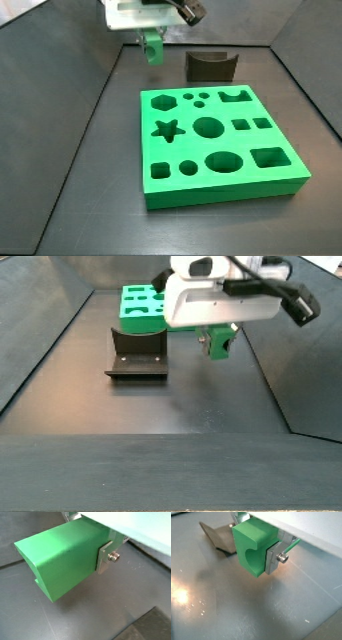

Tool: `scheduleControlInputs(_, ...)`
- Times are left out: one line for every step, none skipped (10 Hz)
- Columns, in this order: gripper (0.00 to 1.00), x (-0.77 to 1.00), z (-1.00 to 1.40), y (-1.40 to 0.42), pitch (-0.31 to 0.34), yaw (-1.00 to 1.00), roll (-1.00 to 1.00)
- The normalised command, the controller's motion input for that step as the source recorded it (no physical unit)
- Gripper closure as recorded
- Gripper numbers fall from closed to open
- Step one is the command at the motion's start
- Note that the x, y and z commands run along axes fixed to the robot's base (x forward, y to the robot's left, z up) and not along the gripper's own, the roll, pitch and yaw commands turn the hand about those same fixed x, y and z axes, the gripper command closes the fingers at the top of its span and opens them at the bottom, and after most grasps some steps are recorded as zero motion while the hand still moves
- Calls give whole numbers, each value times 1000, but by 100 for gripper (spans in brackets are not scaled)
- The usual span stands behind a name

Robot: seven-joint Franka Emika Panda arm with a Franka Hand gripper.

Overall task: Pick up the arch object. Move up. Place the arch object on the fixture. Regrasp the arch object. Rotate the arch object. Move to above the board. Insert the arch object.
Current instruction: Place the arch object on the fixture.

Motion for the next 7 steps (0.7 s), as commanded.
scheduleControlInputs(100,0,1000,-1,0,0,4)
scheduleControlInputs(100,-12,1000,2,14,-6,15)
scheduleControlInputs(100,-16,1000,3,20,-12,24)
scheduleControlInputs(100,-20,1000,6,27,-17,37)
scheduleControlInputs(100,-22,1000,6,29,-19,43)
scheduleControlInputs(100,-29,1000,9,39,-20,53)
scheduleControlInputs(100,-27,984,11,39,-20,60)
